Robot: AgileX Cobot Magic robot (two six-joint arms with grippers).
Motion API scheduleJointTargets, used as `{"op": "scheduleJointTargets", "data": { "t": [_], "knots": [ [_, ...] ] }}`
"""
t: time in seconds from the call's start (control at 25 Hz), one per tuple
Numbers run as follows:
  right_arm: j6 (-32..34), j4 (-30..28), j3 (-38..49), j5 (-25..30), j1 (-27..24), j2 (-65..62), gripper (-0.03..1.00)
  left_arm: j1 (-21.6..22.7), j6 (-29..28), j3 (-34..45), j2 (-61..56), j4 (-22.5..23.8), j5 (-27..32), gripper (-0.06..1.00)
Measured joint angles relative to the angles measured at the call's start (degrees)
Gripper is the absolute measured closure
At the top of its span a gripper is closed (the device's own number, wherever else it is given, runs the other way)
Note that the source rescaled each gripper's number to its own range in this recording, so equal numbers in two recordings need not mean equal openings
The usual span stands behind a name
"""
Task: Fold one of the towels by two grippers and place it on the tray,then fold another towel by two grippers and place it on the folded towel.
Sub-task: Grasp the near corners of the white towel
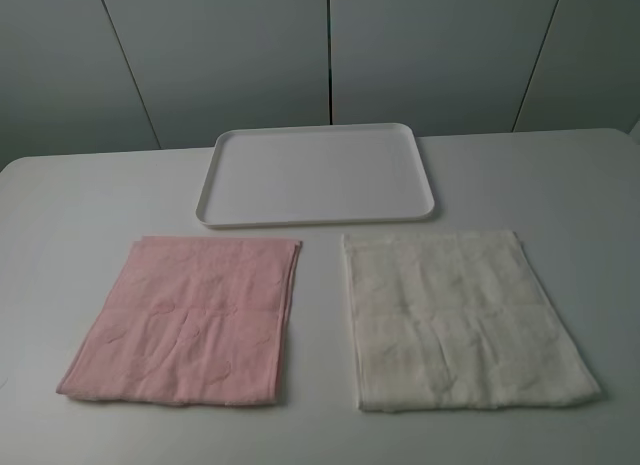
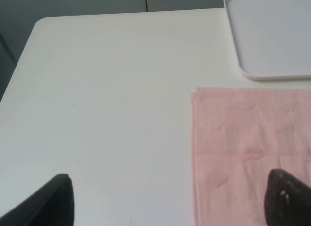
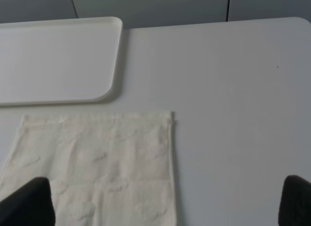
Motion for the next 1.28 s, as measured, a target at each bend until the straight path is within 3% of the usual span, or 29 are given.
{"op": "scheduleJointTargets", "data": {
  "t": [1.28],
  "knots": [
    [0.0,0.0,0.0,0.0,0.0,0.0,-0.03,0.0,0.0,0.0,0.0,0.0,0.0,-0.06]
  ]
}}
